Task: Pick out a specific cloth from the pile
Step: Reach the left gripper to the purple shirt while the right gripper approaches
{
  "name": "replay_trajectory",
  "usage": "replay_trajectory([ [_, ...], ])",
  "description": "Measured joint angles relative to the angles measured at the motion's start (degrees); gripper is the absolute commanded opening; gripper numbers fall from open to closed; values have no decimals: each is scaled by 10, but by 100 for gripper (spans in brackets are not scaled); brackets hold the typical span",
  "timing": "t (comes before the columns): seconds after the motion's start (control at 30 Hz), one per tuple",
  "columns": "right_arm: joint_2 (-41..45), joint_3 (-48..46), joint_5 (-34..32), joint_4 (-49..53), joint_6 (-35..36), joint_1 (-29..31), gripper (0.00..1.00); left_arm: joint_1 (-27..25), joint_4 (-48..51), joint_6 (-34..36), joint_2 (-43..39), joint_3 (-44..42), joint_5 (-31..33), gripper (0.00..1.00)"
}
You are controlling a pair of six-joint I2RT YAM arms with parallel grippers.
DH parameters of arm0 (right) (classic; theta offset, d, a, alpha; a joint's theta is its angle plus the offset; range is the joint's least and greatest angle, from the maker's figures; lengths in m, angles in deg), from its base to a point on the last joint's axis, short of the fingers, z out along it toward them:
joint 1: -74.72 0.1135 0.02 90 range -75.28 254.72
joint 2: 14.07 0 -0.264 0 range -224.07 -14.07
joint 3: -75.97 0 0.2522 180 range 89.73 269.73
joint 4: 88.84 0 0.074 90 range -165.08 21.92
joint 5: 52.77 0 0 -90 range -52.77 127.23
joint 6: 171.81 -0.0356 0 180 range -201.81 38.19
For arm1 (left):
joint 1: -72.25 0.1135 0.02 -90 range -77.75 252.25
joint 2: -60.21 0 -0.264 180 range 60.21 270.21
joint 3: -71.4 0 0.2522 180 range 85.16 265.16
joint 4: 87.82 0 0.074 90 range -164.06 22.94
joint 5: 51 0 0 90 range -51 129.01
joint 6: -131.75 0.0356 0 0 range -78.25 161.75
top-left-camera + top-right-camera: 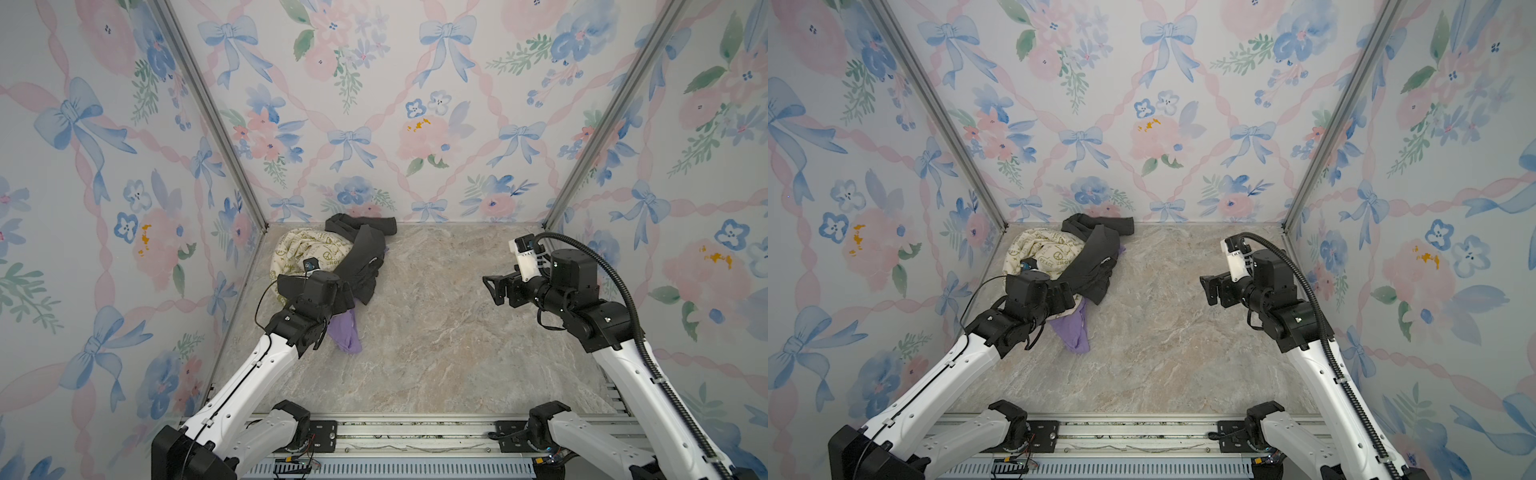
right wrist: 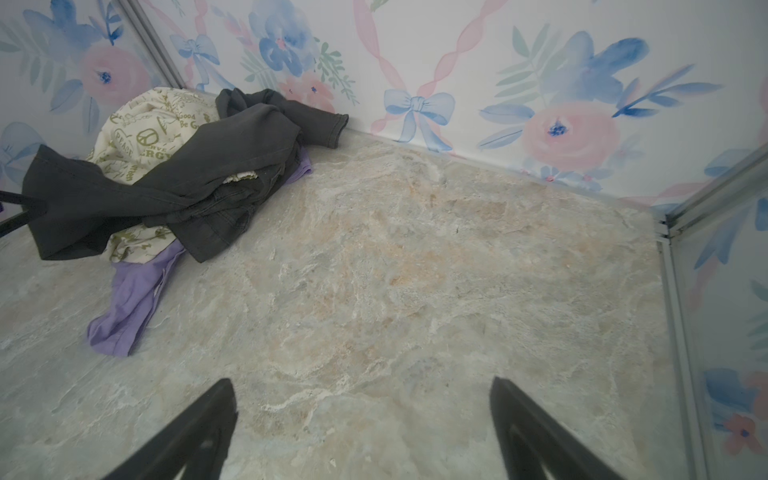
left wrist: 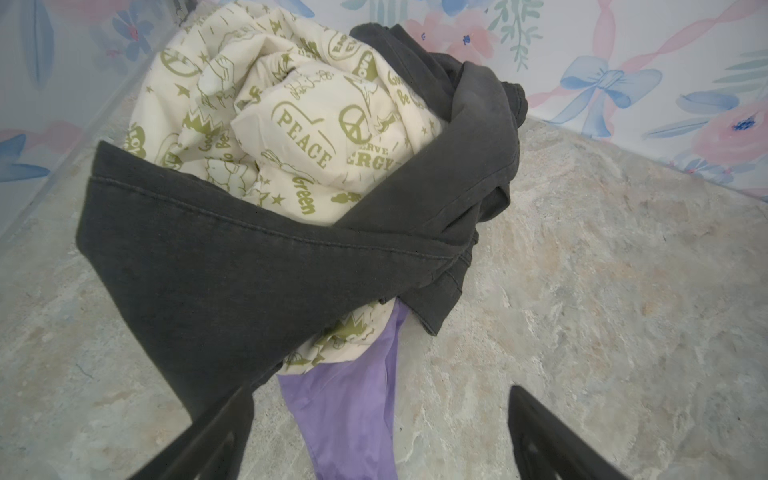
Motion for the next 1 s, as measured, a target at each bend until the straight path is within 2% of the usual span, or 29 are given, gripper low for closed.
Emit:
replay_trajectory([
  [0.13,-5,-2,-8,14,-6,54,97,-28,23,-47,26,-7,-23,82],
  [0.4,-39,-8,-6,9,-13,107,97,-55,54,-148,54,-61,-79,79],
  [0.5,-51,-15,-5,3,-17,126,97,-58,62,-171,52,-78,-89,81],
  [0.67,-64,-18,-2,-14,-25,144,97,-58,70,-193,46,-122,-110,73],
  [0.7,-66,-18,-2,-17,-25,144,97,-58,73,-195,46,-127,-114,68],
  [0.73,-68,-18,-1,-20,-25,144,97,-58,78,-198,47,-131,-119,59],
  [0.77,-70,-18,-1,-24,-26,144,97,-59,81,-200,48,-132,-122,56],
  [1.0,-89,-18,7,-45,-27,146,97,-58,70,-195,50,-132,-124,54],
])
